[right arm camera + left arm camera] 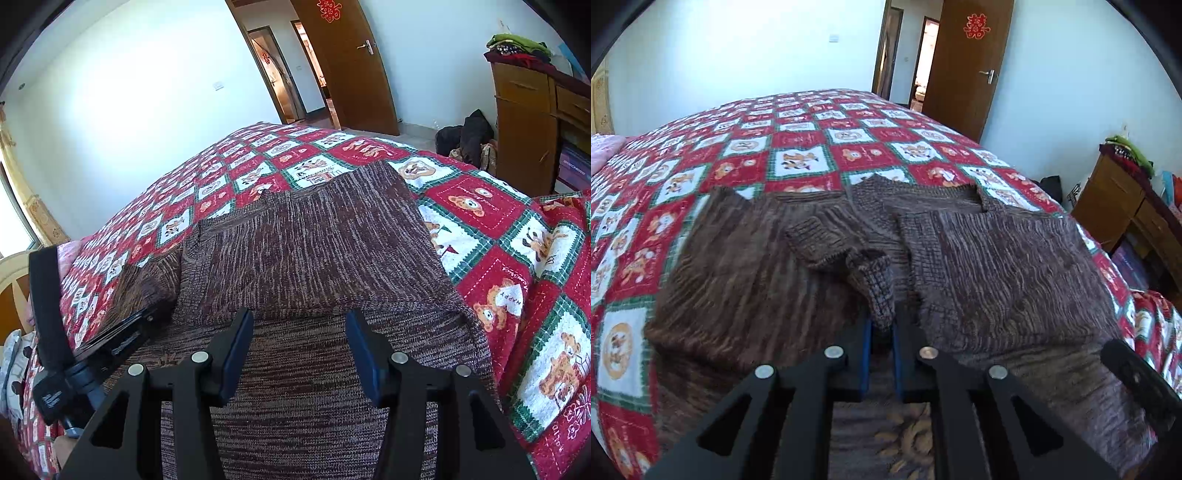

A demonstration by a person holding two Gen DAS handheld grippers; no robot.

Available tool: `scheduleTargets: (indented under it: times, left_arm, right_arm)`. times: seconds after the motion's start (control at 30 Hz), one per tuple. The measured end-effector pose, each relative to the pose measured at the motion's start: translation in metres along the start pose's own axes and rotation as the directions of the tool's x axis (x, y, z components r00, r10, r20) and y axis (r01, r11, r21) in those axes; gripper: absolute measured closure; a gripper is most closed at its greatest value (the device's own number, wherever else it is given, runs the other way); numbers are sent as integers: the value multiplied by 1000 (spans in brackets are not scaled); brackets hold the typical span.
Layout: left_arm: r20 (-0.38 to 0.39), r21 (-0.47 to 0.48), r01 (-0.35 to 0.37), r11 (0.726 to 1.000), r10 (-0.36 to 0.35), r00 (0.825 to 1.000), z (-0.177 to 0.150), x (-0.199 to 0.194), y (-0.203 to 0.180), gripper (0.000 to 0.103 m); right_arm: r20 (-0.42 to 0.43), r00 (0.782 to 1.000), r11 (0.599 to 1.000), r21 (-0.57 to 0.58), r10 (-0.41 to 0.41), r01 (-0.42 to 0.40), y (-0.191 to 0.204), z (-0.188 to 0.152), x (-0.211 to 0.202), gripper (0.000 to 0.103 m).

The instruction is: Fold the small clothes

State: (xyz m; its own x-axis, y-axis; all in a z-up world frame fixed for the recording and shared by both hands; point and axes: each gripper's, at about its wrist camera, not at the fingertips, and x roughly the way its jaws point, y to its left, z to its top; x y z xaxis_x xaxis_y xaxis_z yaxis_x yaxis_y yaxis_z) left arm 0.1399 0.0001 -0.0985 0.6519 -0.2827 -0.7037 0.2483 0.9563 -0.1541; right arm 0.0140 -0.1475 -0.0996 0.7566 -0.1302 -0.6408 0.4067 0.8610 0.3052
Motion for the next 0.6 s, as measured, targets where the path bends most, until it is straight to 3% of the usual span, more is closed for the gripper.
scheduleTargets:
  times: [0.07,0.1,0.13,0.23,0.3,0.37,0.43,0.6]
  left_arm:
    - [2,-37,25,999,-25,1000,-5,-14,13,50]
    - [15,-80,33,996,-32,999,-9,-23,25,28]
    - [44,-125,18,992,-12,999,-14,-33,38,21]
    - [92,-193,-100,976,119,989,-22,-46,70,22]
    - [83,-227,-149,962,171,982,-29,-44,84,22]
    - [18,-323,-104,941,116,993,-36,-31,102,22]
    - [34,-372,-74,925,93,995,-37,-29,109,22]
    - [73,-371,-56,927,89,993,-40,-31,103,19]
  right_arm:
    - [-6,1000,1000,4,11,-11,-1,1,1,49]
    - [-16,1000,1000,3,18,-18,-1,1,3,49]
    - [-34,999,1000,-1,23,-23,1,2,5,49]
    - [-73,994,997,-10,80,-81,10,8,7,49]
    - [-71,989,990,-42,132,-136,28,21,6,49]
    - [-65,983,980,-95,171,-177,51,33,8,49]
    - [-63,981,967,-167,185,-193,82,42,17,49]
    - [-192,959,888,-373,209,-268,160,43,68,49]
